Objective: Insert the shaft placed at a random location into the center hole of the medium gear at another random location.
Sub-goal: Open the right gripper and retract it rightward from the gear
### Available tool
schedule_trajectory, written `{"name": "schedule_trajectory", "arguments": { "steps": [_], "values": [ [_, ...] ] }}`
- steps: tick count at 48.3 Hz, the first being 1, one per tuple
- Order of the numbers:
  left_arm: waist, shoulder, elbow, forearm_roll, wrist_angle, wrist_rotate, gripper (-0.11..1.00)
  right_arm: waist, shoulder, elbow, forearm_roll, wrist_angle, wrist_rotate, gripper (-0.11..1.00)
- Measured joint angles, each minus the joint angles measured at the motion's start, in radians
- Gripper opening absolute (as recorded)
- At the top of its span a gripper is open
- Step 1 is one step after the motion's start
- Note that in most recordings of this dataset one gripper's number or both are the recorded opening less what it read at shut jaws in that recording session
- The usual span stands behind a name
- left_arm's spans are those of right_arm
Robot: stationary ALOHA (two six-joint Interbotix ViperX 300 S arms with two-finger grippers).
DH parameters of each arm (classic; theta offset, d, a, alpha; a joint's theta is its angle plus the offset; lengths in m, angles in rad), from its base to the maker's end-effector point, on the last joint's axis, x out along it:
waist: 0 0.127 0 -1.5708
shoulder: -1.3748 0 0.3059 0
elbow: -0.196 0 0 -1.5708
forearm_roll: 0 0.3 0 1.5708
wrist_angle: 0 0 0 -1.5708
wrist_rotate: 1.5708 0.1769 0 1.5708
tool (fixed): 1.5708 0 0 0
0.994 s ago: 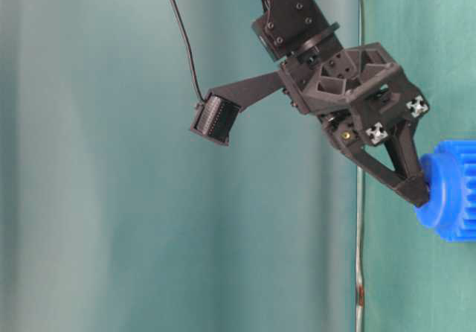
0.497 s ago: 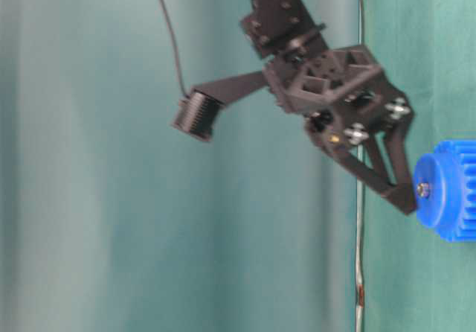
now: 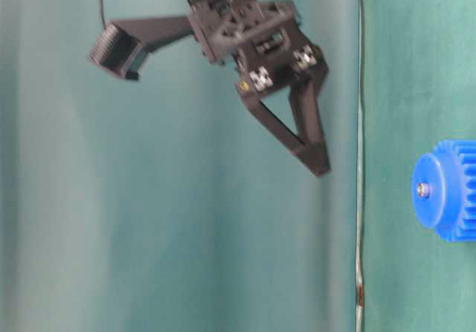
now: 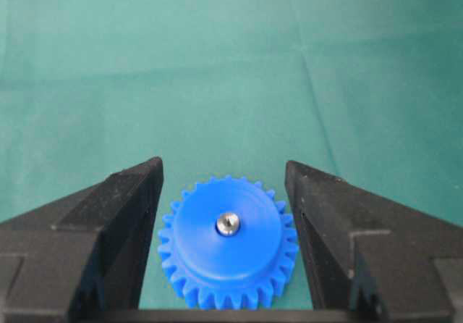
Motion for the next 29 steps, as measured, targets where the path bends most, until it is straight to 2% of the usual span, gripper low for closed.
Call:
{"name": "schedule_trajectory", "arguments": {
  "steps": [29],
  "values": [
    [0.0,-0.002,0.002,0.0,0.0,0.0,0.0,0.002,-0.199,0.189,0.008,0.0,0.002,0.69]
  ]
}}
